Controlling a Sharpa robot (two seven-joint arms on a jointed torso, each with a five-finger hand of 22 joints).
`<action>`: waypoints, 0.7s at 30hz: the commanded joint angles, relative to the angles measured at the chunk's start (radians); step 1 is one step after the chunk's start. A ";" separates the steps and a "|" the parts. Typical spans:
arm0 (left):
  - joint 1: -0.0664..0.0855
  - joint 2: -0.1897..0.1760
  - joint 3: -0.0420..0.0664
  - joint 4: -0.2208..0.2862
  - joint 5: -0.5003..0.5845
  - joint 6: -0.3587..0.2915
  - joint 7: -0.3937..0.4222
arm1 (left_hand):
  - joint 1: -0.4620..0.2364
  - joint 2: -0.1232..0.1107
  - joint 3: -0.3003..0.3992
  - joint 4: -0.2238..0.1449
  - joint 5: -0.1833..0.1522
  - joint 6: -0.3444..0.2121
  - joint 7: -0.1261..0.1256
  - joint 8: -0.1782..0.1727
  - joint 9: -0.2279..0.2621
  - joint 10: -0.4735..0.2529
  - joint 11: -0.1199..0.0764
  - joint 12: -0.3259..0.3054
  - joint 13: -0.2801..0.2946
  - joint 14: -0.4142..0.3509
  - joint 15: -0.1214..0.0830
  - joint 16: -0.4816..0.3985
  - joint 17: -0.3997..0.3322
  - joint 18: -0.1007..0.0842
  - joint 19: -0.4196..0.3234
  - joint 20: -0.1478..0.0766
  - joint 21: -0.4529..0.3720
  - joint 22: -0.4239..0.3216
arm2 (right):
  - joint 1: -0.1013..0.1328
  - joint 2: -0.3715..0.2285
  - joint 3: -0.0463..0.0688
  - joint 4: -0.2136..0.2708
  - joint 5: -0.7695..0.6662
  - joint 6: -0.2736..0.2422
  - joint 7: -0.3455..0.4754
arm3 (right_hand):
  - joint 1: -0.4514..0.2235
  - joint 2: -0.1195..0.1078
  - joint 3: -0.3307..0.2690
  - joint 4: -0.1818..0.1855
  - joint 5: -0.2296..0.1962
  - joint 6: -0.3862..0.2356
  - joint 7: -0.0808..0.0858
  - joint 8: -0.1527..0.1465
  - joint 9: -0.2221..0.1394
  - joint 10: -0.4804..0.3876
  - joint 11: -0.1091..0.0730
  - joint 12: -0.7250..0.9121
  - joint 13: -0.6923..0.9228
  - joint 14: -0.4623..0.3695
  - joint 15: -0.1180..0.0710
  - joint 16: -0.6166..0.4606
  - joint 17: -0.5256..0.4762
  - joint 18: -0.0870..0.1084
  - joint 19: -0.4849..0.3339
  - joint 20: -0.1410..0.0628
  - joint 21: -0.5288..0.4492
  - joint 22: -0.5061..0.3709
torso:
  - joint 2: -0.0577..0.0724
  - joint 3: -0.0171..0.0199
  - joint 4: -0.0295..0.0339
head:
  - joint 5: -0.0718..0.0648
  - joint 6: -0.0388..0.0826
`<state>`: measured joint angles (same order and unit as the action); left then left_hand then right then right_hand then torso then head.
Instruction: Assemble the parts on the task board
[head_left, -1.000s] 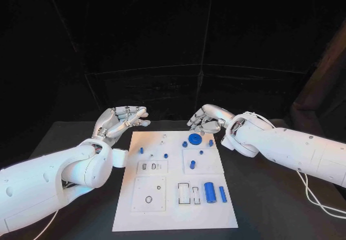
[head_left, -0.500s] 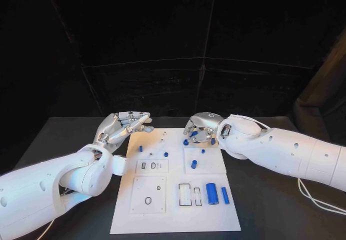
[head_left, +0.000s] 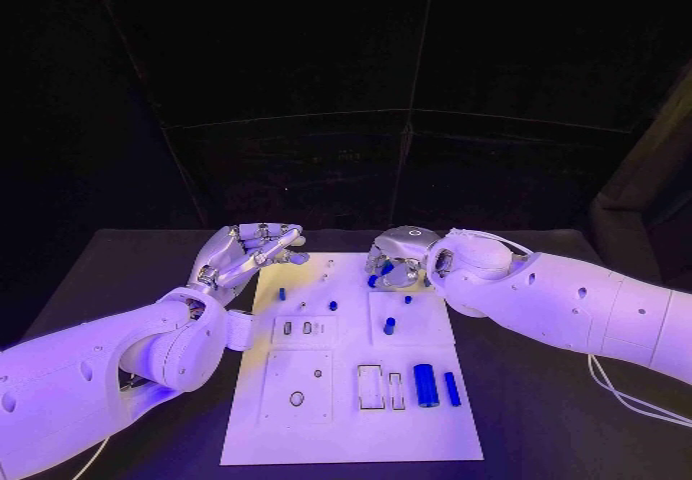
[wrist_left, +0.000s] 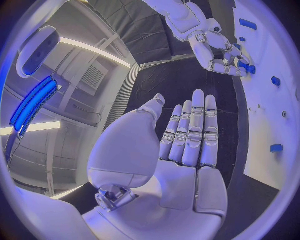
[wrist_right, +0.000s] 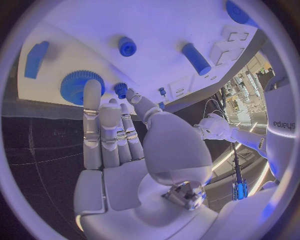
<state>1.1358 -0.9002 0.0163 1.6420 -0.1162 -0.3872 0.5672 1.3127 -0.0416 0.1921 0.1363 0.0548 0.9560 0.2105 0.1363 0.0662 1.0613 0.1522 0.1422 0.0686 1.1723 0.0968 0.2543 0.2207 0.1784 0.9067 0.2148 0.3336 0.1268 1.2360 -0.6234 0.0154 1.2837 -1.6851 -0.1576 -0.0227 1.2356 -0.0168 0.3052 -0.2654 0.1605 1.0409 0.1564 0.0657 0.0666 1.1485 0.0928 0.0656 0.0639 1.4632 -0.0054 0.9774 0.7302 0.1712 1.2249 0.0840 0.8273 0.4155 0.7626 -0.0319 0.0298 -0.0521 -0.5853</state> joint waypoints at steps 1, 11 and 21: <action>0.001 0.001 0.000 0.001 -0.009 0.021 0.000 | -0.004 0.004 -0.001 -0.008 -0.002 0.003 0.008 -0.006 -0.001 -0.003 0.006 -0.007 -0.002 -0.003 0.005 -0.007 0.002 0.005 0.008 0.002 -0.007 -0.002 | 0.003 0.007 0.001 -0.011 -0.027 0.031 -0.010 | -0.005 -0.003 0.015 0.001 -0.007 -0.004 0.001 0.000 0.000 0.004 -0.002 0.000 0.000 0.028 0.005 0.043 0.044 0.012 -0.013 0.002 0.021 0.013 | 0.003 0.0000 0.0012 | 0.003 -0.004; 0.001 0.003 0.000 -0.002 -0.009 0.029 -0.006 | -0.006 0.005 -0.001 -0.010 -0.002 0.001 0.010 -0.008 -0.001 -0.005 0.008 -0.010 -0.002 -0.004 0.006 -0.010 0.003 0.005 0.008 0.003 -0.008 -0.003 | 0.003 0.016 0.001 -0.020 -0.031 0.055 -0.011 | -0.006 0.010 0.049 0.012 -0.024 0.002 0.000 0.000 0.000 0.019 -0.003 0.002 0.000 0.031 0.003 0.124 0.127 0.000 0.002 0.005 0.109 0.113 | 0.010 -0.0005 0.0022 | 0.003 -0.010; 0.002 0.002 0.000 -0.011 -0.009 0.044 -0.018 | -0.009 0.011 0.002 -0.012 -0.001 -0.002 0.012 -0.015 -0.001 -0.009 0.010 -0.018 -0.002 -0.006 0.009 -0.017 0.007 0.005 0.008 0.005 -0.012 -0.006 | 0.003 0.022 0.001 -0.024 -0.034 0.058 -0.005 | -0.004 0.021 0.099 0.023 -0.074 0.017 0.000 0.003 0.002 0.035 -0.006 0.002 0.000 0.027 0.002 0.167 0.167 -0.006 0.003 0.006 0.165 0.174 | 0.013 -0.0005 0.0034 | 0.001 -0.014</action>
<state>1.1363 -0.8989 0.0160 1.6315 -0.1175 -0.3660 0.5537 1.3089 -0.0378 0.1949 0.1279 0.0548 0.9558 0.2178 0.1241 0.0663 1.0542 0.1593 0.1276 0.0679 1.1688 0.1002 0.2390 0.2271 0.1782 0.9094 0.2175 0.3251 0.1210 1.2375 -0.6032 0.0166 1.2609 -1.7092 -0.1135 -0.0319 1.2315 -0.0020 0.4014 -0.2412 0.0891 1.0516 0.1565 0.0657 0.0668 1.1759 0.0874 0.0657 0.0638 1.4632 -0.0054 1.1430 0.8960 0.1710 1.2221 0.0910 0.9903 0.5882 0.7748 -0.0325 0.0329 -0.0517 -0.5983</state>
